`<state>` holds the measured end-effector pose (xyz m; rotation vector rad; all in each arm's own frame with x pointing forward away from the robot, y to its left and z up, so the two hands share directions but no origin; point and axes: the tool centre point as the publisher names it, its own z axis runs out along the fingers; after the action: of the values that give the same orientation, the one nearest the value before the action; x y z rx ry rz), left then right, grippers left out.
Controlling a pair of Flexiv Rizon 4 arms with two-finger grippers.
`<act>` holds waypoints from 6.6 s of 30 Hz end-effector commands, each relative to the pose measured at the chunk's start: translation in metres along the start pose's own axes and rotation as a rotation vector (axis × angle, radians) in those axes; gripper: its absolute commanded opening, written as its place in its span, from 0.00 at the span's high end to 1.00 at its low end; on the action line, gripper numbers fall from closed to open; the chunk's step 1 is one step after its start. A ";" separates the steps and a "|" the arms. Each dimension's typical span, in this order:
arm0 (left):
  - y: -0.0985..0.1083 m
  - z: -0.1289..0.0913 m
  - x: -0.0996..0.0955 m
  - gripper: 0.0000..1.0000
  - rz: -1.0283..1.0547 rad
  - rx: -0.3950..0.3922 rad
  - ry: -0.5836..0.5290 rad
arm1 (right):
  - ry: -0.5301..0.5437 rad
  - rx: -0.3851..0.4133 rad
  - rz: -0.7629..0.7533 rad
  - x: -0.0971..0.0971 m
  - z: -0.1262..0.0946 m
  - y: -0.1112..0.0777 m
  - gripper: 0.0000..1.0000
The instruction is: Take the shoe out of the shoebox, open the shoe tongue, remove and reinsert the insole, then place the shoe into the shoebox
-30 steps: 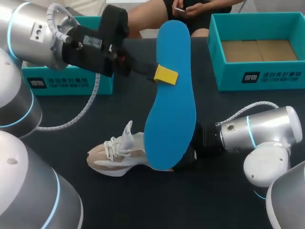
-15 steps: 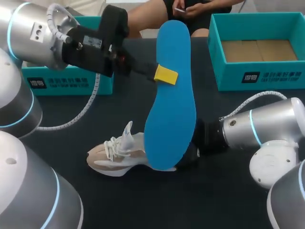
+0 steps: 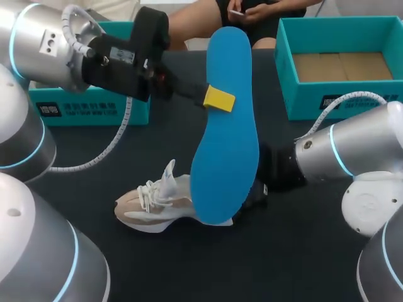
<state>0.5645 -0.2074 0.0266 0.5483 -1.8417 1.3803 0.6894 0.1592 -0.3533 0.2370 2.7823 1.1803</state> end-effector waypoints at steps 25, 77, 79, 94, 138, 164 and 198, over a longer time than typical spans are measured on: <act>0.000 0.001 -0.001 1.00 0.000 -0.002 -0.001 | -0.082 0.544 -0.010 0.011 -0.017 0.042 0.00; 0.000 0.001 -0.001 1.00 0.000 -0.002 -0.001 | -0.066 0.505 -0.023 -0.005 -0.007 0.063 0.00; 0.000 0.001 -0.001 1.00 0.000 -0.002 -0.001 | -0.057 0.510 -0.042 -0.009 0.003 0.068 0.00; 0.000 0.001 -0.001 1.00 0.000 -0.002 -0.001 | -0.015 0.537 -0.085 -0.022 0.072 0.059 0.00; 0.000 0.001 -0.001 1.00 0.000 -0.002 -0.001 | -0.005 0.493 0.549 0.003 0.030 0.055 1.00; 0.000 0.001 -0.001 1.00 0.000 -0.002 -0.001 | -0.183 0.151 1.124 0.001 0.021 0.042 1.00; 0.000 0.001 -0.001 1.00 0.000 -0.002 -0.001 | -0.062 0.229 1.072 0.018 0.033 0.011 1.00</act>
<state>0.5646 -0.2073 0.0266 0.5481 -1.8419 1.3800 0.6742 0.1887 -0.3609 1.8917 2.6836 0.8717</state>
